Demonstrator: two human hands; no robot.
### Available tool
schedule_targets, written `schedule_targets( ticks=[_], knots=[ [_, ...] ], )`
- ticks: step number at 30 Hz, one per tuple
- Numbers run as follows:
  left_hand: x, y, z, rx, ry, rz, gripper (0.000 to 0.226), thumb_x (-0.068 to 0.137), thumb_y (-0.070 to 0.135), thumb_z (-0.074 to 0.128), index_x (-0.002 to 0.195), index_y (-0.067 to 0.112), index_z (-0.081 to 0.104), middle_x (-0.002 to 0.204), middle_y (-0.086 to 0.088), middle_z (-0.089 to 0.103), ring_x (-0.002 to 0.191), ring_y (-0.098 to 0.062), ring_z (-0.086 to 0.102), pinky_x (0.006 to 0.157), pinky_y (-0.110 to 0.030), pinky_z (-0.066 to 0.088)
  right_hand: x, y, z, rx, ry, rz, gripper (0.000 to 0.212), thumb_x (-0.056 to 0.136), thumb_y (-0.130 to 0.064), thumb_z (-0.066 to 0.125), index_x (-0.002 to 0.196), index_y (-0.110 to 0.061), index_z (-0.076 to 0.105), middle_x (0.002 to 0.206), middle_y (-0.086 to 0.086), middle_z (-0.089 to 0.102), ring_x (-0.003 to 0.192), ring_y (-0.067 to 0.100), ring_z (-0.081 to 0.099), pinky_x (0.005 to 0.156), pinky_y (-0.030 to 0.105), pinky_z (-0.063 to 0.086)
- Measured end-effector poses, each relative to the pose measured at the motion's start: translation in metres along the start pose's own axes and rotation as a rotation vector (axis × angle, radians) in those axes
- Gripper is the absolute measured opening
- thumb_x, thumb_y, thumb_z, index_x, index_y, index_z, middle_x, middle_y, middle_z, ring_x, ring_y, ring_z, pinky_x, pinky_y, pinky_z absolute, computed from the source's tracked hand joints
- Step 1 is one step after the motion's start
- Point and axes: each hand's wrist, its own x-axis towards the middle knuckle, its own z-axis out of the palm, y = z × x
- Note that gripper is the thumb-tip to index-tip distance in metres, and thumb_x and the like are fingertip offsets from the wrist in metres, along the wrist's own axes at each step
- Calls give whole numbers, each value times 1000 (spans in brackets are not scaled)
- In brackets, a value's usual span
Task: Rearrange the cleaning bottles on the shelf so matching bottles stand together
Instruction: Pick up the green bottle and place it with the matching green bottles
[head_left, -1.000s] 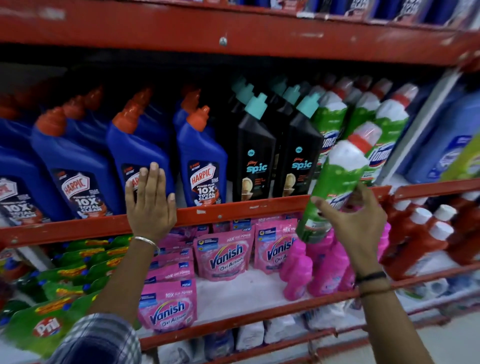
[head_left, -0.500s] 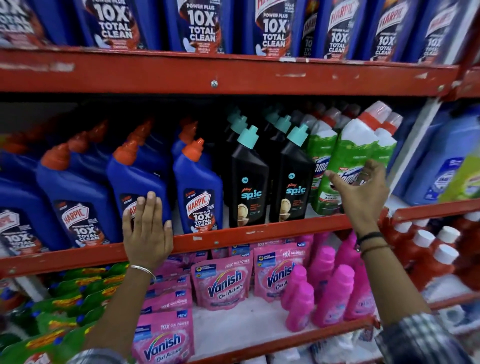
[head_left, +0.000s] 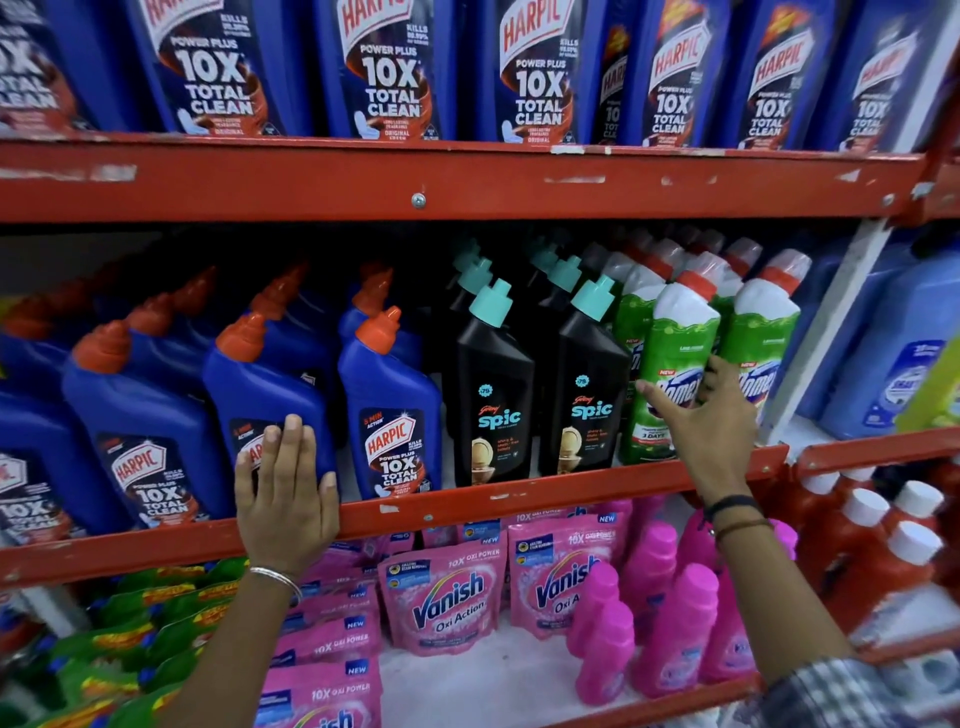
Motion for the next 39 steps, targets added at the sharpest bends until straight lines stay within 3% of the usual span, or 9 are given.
schedule_targets(
  ticks=[5,8,11,14,18,22,29,34,39],
  knots=[
    [3,4,-4,-10,-10,-15,60,96,27,35,150,6,18,159,-3,8,146,-20,10,120,-41,6,-5,2,2,-47,-24,-20,96,66,-72,64,129,-2,45,120,19,63,108,33,61,87,49,53],
    [8,6,-13,-58,-55,-38,59,97,29,33,150,9,15,160,1,5,147,-18,7,120,-39,-1,-15,-6,-4,-15,2,-58,79,76,-59,64,123,2,48,115,24,55,103,34,54,86,44,48],
    [22,11,-28,-166,-38,-100,50,100,29,33,146,11,27,158,1,11,147,-19,7,119,-41,-3,-36,-35,-10,183,127,-158,49,84,-40,68,112,-4,52,104,19,50,83,21,50,77,29,47],
    [69,19,-46,-339,-27,-143,36,97,23,42,127,4,45,144,-12,36,144,-23,18,119,-44,10,-44,-81,-9,458,-29,-194,29,85,-28,69,106,-13,55,95,9,60,79,6,58,73,14,47],
    [140,31,-65,-659,-243,-265,34,96,24,53,123,5,48,125,-8,50,116,-20,49,95,-37,44,-45,-133,11,539,-372,-199,39,84,-26,71,117,-13,54,111,3,64,100,7,62,87,19,50],
    [173,38,-62,-699,-484,-454,41,87,27,68,120,8,54,119,-7,57,111,-18,53,90,-21,37,-41,-159,36,418,-521,-146,61,84,-33,71,132,-5,46,124,7,60,113,16,58,95,27,47],
    [188,35,-72,-704,-607,-474,42,88,19,67,127,5,55,123,-12,62,116,-22,54,80,-8,30,-34,-161,55,117,-496,-175,54,82,-62,57,103,-13,64,100,8,70,91,29,65,74,44,54],
    [191,34,-75,-686,-660,-465,48,89,21,67,131,5,53,125,-14,61,118,-24,54,86,-12,33,-36,-169,50,49,-503,-168,41,85,-58,57,74,-20,49,72,2,58,75,30,59,61,36,43],
    [187,39,-78,-673,-632,-457,46,89,19,65,130,3,53,123,-16,62,117,-27,55,86,-12,32,-40,-167,50,61,-471,-165,47,85,-58,57,88,-12,61,87,9,68,82,31,63,66,37,48]
  ],
)
